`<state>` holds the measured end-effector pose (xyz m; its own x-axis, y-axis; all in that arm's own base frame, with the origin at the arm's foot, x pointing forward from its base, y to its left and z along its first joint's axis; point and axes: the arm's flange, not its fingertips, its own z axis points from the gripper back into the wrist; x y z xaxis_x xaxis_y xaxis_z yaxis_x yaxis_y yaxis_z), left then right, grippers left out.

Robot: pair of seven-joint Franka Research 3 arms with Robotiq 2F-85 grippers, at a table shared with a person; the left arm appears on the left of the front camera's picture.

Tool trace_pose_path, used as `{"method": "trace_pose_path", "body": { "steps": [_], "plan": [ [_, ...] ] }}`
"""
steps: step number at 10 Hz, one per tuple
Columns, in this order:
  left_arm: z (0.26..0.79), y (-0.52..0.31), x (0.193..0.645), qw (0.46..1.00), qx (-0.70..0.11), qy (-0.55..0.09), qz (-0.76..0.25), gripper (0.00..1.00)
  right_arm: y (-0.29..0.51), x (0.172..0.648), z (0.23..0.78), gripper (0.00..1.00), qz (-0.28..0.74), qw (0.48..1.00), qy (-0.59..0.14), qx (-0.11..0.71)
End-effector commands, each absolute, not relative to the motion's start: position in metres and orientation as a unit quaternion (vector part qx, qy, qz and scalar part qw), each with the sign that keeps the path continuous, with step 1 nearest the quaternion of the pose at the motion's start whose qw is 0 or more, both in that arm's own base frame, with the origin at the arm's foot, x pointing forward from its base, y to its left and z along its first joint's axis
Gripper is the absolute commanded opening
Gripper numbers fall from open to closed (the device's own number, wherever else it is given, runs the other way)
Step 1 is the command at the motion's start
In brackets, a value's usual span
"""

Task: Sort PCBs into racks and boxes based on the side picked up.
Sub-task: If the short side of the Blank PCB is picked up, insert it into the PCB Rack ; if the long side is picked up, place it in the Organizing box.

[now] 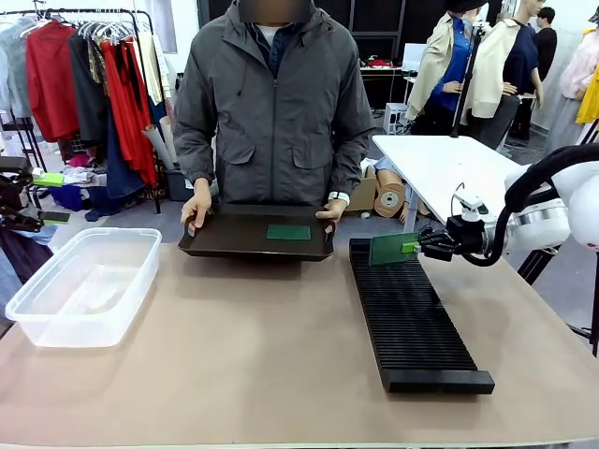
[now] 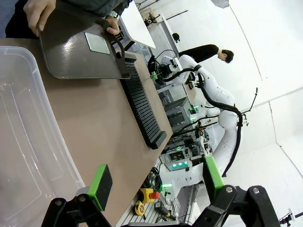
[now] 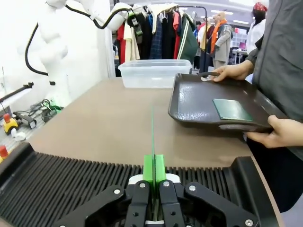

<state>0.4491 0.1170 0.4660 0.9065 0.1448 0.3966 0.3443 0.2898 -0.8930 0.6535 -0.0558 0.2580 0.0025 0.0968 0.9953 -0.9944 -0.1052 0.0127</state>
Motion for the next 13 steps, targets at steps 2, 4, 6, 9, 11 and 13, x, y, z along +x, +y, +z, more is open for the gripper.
{"method": "trace_pose_path", "body": {
  "steps": [2, 4, 6, 9, 11, 13],
  "plan": [
    [0.467, 0.117, 0.448, 0.777, -0.593, -0.204, -0.06, 1.0, -0.069, 0.662, 0.242, 0.0, 0.539, 0.501, -0.476, 0.481],
    [0.467, 0.117, 0.448, 0.777, -0.593, -0.204, -0.06, 1.0, -0.073, 0.663, 0.235, 0.0, 0.536, 0.501, -0.487, 0.473],
    [0.467, 0.117, 0.448, 0.777, -0.593, -0.204, -0.06, 1.0, -0.077, 0.663, 0.229, 0.0, 0.533, 0.505, -0.494, 0.466],
    [0.467, 0.117, 0.448, 0.777, -0.593, -0.204, -0.06, 1.0, -0.078, 0.655, 0.228, 0.0, 0.53, 0.515, -0.475, 0.478],
    [0.467, 0.117, 0.448, 0.777, -0.593, -0.204, -0.06, 1.0, -0.078, 0.655, 0.228, 0.0, 0.53, 0.515, -0.475, 0.478],
    [0.467, 0.117, 0.448, 0.777, -0.593, -0.204, -0.06, 1.0, -0.078, 0.655, 0.228, 0.0, 0.53, 0.515, -0.475, 0.478]
  ]
}}
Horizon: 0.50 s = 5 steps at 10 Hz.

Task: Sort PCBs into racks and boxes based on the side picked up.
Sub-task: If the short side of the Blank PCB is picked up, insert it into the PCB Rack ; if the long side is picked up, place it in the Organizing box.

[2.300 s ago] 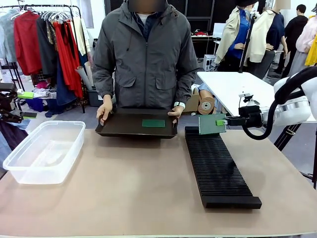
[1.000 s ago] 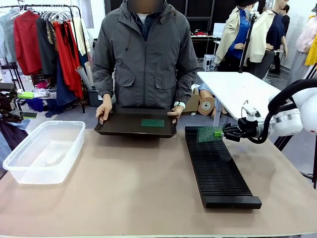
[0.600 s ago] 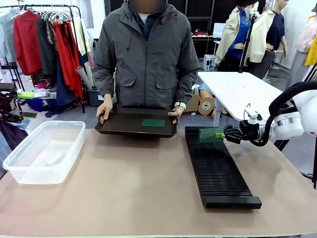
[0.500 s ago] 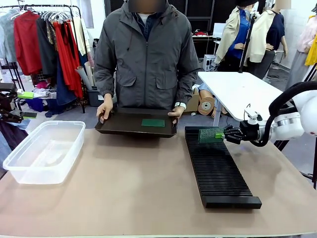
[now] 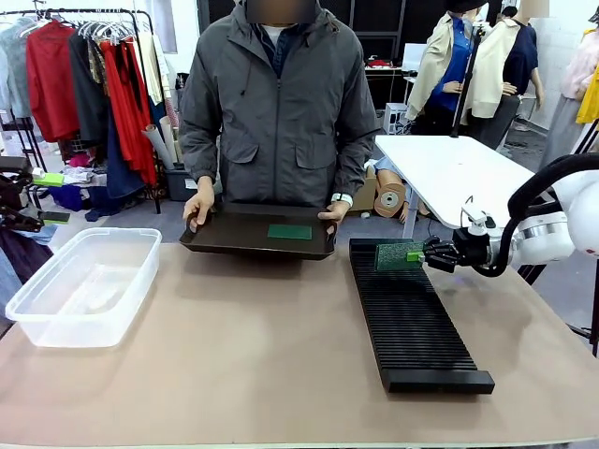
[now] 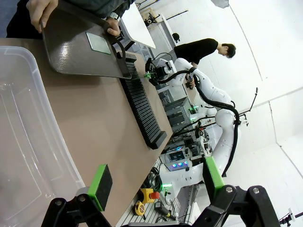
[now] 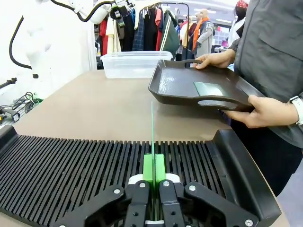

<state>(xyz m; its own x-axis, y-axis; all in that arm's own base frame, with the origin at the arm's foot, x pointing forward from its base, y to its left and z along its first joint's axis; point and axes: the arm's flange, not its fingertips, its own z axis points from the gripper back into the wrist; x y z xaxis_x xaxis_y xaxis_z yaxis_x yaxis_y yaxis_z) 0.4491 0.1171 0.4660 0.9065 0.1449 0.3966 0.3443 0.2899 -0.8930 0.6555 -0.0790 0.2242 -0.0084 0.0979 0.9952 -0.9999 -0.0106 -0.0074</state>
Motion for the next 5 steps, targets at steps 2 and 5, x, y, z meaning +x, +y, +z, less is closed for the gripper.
{"method": "trace_pose_path", "body": {
  "steps": [2, 5],
  "plan": [
    [0.4674, 0.1173, 0.4484, 0.777, -0.593, -0.204, -0.06, 1.0, -0.0779, 0.6554, 0.2277, 0.0, 0.53, 0.515, -0.475, 0.478],
    [0.4674, 0.1173, 0.4484, 0.777, -0.593, -0.204, -0.06, 1.0, -0.0779, 0.6554, 0.2277, 0.0, 0.53, 0.515, -0.475, 0.478]
  ]
}}
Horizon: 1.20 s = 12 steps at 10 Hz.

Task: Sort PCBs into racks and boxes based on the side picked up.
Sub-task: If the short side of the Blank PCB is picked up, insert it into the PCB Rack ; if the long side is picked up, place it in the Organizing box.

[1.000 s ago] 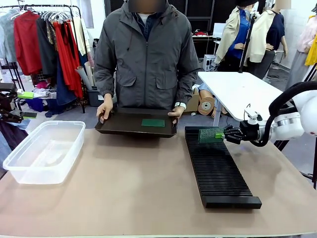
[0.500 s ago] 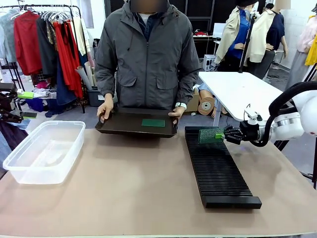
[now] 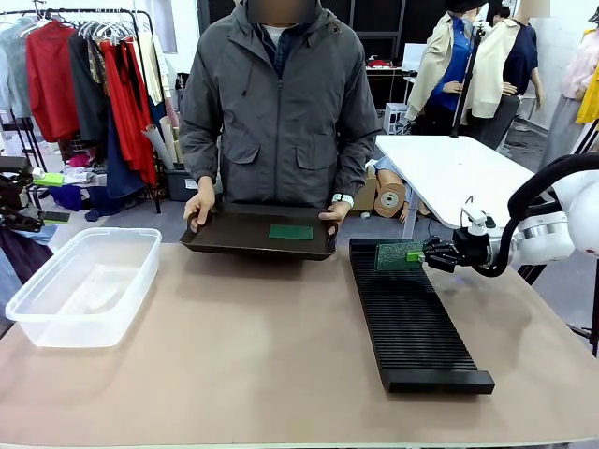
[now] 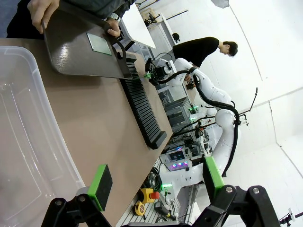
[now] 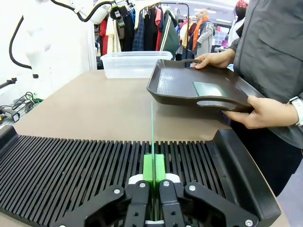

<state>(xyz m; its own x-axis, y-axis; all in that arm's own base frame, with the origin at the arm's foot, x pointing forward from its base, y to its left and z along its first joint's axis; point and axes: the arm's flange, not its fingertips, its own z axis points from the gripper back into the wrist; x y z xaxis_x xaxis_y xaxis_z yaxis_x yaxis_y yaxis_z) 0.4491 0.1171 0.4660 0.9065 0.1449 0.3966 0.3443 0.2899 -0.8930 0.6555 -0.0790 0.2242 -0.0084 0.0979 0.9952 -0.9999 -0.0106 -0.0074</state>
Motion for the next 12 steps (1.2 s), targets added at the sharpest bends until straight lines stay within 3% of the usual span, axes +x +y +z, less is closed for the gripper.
{"method": "trace_pose_path", "body": {
  "steps": [1, 12],
  "plan": [
    [0.467, 0.117, 0.448, 0.777, -0.593, -0.204, -0.06, 1.0, -0.078, 0.655, 0.228, 0.0, 0.53, 0.515, -0.475, 0.478],
    [0.467, 0.117, 0.448, 0.777, -0.593, -0.204, -0.06, 1.0, -0.071, 0.652, 0.209, 0.0, 0.522, 0.533, -0.485, 0.457]
  ]
}}
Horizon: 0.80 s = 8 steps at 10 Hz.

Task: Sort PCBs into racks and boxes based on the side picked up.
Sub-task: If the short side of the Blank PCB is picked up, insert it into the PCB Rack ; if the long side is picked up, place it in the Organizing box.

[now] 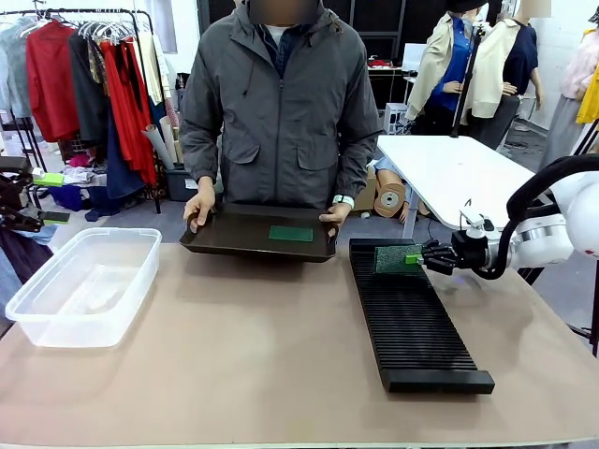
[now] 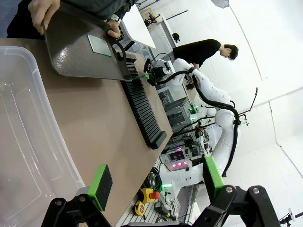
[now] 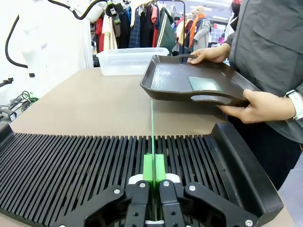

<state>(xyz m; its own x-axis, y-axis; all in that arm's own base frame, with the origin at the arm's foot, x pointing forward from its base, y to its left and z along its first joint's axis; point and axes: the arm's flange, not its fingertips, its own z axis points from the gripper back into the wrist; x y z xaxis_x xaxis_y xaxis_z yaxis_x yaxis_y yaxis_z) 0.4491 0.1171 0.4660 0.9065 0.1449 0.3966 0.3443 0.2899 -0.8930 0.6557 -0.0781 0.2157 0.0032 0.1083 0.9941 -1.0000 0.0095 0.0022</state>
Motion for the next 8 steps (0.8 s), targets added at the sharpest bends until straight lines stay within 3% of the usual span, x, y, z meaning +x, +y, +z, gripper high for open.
{"method": "trace_pose_path", "body": {
  "steps": [1, 8],
  "plan": [
    [0.4674, 0.1173, 0.4484, 0.777, -0.593, -0.204, -0.06, 1.0, -0.0702, 0.6516, 0.2079, 0.0, 0.522, 0.536, -0.484, 0.454],
    [0.4674, 0.1173, 0.4484, 0.777, -0.593, -0.204, -0.06, 1.0, -0.0635, 0.6475, 0.1997, 0.0, 0.515, 0.552, -0.494, 0.432]
  ]
}}
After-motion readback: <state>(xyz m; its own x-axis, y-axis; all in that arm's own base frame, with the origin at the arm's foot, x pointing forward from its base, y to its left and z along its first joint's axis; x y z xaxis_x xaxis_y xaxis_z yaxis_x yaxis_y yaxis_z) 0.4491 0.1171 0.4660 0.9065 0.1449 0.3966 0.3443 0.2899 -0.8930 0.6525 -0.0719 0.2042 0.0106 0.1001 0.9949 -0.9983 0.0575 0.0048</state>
